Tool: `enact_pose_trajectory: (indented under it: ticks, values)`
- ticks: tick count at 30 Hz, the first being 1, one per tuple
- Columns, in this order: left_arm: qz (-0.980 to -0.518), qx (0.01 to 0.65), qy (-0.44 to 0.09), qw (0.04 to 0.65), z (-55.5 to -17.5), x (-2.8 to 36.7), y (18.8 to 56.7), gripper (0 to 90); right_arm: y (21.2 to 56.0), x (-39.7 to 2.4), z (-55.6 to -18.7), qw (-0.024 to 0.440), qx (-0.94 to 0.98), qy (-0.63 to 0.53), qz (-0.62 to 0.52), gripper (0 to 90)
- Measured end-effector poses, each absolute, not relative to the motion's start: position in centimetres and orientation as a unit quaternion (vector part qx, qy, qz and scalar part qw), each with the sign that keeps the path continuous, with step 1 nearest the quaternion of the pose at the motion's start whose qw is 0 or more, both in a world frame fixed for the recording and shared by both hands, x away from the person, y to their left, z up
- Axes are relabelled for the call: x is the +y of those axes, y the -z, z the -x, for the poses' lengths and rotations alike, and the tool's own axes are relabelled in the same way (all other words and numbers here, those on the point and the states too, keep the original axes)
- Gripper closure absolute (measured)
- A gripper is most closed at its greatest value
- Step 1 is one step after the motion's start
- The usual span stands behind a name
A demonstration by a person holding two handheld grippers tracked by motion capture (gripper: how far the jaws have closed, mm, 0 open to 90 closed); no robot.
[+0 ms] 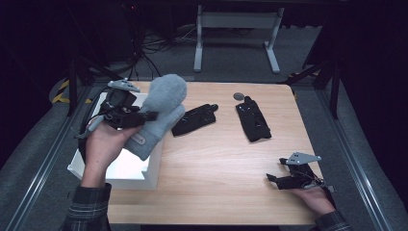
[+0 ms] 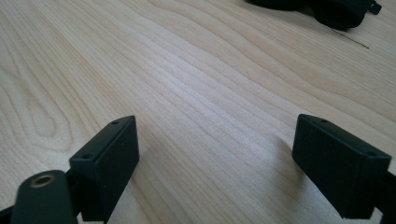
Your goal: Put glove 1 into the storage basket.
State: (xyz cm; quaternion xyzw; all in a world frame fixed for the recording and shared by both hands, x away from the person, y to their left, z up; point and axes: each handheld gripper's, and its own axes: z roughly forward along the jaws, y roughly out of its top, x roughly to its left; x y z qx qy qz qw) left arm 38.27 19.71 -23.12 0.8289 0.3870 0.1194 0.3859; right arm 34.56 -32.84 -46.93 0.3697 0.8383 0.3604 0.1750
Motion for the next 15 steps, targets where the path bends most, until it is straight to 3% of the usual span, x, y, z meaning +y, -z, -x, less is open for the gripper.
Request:
enact_pose_trajectory:
  ticks: [15]
  values:
    - [-0.793,0.469,-0.111,0.371,-38.7,24.6,26.8,76.5,46.9,-32.8,-34.6,0.175,0.839,-0.361,-0.369,15.0]
